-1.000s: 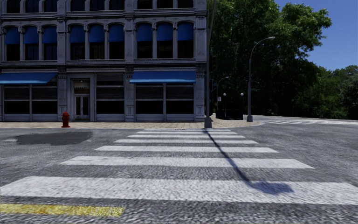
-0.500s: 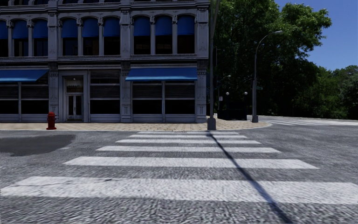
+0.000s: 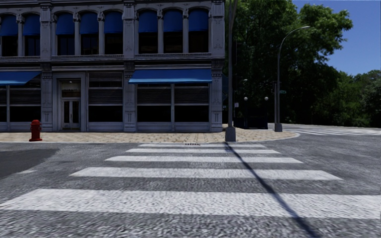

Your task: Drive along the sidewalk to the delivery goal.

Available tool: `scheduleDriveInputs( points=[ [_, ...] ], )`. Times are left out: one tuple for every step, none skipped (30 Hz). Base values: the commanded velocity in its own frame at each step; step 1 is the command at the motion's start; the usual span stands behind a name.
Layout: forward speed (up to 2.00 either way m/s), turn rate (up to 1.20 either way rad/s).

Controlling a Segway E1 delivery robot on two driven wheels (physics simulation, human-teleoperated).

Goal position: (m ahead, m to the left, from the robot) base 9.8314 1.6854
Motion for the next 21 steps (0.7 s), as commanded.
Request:
scheduleDriveInputs(
  points=[
    [2.00, 0.00],
    [2.00, 0.00],
    [2.00, 0.00],
    [2.00, 0.00],
    [2.00, 0.00],
    [2.00, 0.00],
    [2.00, 0.00],
    [2.00, 0.00],
    [2.00, 0.00],
    [2.00, 0.00],
    [2.00, 0.00],
    [2.00, 0.00],
    [2.00, 0.00],
    [2.00, 0.00],
    [2.00, 0.00],
    [2.00, 0.00],
    [2.00, 0.00],
    [2.00, 0.00],
    [2.00, 0.00],
    [2.00, 0.00],
    [2.00, 0.00]
  ],
)
